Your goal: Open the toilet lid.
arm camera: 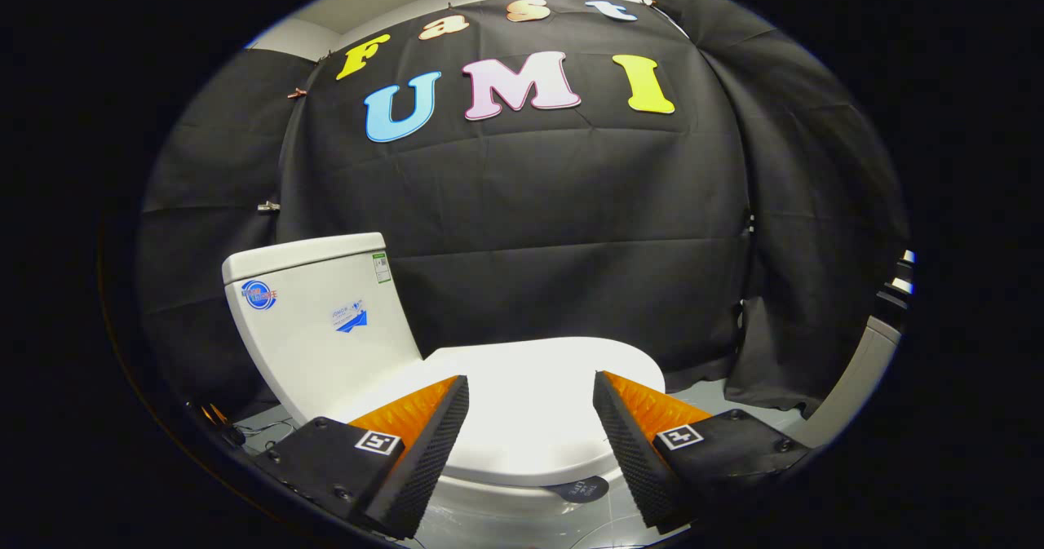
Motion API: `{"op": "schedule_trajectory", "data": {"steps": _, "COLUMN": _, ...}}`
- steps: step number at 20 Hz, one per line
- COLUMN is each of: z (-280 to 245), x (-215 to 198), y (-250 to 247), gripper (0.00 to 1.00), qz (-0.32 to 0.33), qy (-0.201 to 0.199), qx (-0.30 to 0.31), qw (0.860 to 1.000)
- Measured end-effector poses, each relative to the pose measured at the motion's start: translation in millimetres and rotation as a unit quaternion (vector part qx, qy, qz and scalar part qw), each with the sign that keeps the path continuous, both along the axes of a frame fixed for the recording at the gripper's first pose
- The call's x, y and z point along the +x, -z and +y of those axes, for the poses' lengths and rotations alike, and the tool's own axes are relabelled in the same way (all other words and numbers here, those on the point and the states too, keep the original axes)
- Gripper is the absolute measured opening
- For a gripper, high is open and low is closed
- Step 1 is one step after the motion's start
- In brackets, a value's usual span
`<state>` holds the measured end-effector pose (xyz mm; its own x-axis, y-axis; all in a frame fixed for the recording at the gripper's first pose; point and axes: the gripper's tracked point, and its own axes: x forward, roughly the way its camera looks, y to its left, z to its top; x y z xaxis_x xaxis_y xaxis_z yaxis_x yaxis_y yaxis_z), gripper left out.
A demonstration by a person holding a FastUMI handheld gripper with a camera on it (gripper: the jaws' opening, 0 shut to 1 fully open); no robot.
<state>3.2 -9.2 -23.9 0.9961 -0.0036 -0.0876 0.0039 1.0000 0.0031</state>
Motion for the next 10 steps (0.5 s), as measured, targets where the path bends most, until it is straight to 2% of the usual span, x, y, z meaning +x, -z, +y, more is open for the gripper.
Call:
{"op": "schedule_trajectory", "data": {"steps": 6, "z": -14, "x": 1, "y": 19, "gripper": 0.98, "qz": 0.029, "qy": 0.008, "qx": -0.001, "qw": 1.0}}
{"op": "schedule_trajectory", "data": {"steps": 10, "z": -31, "x": 0, "y": 42, "gripper": 0.98, "qz": 0.07, "qy": 0.031, "qx": 0.03, "qw": 0.997}}
